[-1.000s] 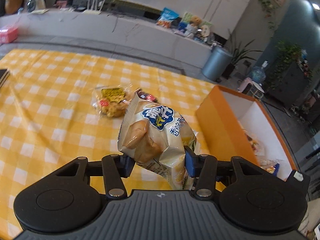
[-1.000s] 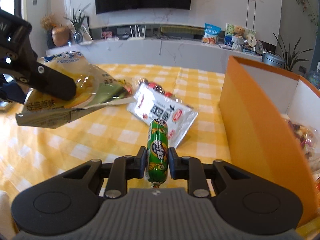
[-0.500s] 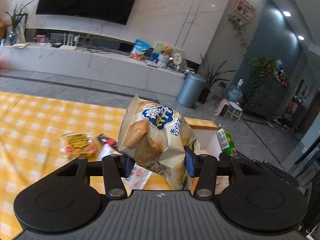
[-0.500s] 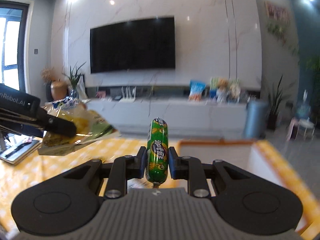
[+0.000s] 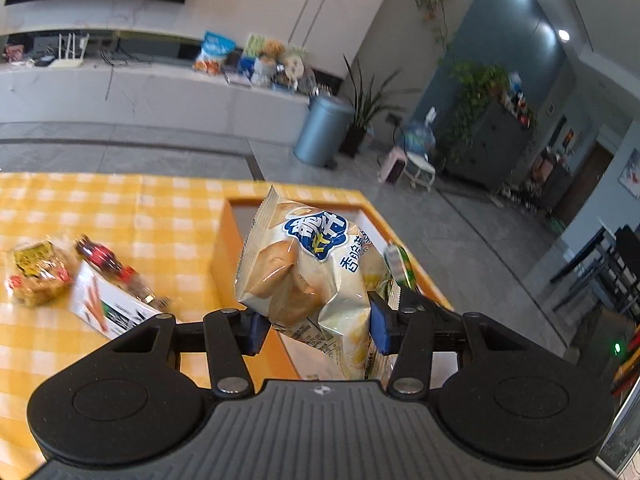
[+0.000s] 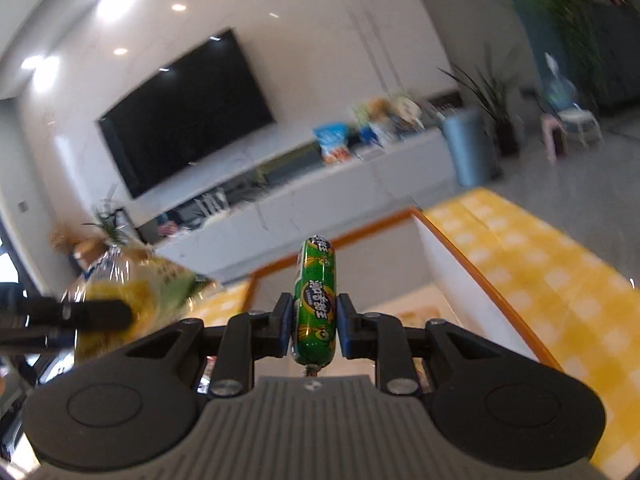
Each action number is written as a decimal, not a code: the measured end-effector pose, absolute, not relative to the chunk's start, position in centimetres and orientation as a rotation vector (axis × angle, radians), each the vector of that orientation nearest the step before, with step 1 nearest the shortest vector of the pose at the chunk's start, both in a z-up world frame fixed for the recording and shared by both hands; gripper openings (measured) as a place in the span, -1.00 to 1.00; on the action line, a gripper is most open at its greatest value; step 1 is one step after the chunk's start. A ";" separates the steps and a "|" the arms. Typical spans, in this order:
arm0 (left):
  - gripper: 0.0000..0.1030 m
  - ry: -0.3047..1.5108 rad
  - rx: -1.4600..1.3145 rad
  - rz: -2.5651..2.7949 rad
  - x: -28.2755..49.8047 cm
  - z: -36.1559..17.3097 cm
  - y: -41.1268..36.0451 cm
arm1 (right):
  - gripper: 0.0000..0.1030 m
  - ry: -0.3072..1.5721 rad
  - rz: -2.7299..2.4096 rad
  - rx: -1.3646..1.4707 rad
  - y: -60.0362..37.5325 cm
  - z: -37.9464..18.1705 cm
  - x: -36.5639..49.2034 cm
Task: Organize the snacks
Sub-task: 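Carry the sausage with the right tool while the left carries the bread bag to the box, then release the sausage into the box with the right tool while the left drops the bread bag in, then withdraw both tools from the box toward the waffle bag and breadstick pack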
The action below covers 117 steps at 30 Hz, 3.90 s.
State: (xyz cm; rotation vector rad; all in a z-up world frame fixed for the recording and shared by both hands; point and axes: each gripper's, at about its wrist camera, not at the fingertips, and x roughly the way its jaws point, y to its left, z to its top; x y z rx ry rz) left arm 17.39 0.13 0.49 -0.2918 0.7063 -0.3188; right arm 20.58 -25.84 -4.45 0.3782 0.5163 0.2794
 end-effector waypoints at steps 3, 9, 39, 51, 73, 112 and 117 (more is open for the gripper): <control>0.09 0.710 -0.255 -0.315 17.4 0.1 -1.1 | -0.59 0.560 0.259 0.388 -25.1 -5.0 21.6; 0.09 0.707 -0.240 -0.268 16.8 -0.2 -0.9 | -0.59 0.684 0.296 0.391 -23.8 -6.3 22.4; 0.09 0.700 -0.233 -0.220 17.8 1.3 -1.6 | 0.34 0.731 0.347 0.330 -21.8 -6.1 20.4; 0.09 0.752 -0.222 -0.254 20.6 -0.7 -4.3 | 0.94 0.609 0.172 0.203 -24.0 -3.8 18.6; 0.13 0.885 -0.160 -0.270 23.3 -5.1 -6.6 | 0.94 0.711 0.035 0.218 -25.7 -5.7 19.9; 0.85 0.657 -0.267 -0.287 18.1 1.1 -2.5 | 0.94 0.575 0.101 0.314 -27.5 -3.3 17.5; 0.85 0.629 -0.202 -0.242 16.2 2.7 -1.3 | 0.94 0.568 0.157 0.371 -27.1 -2.9 17.4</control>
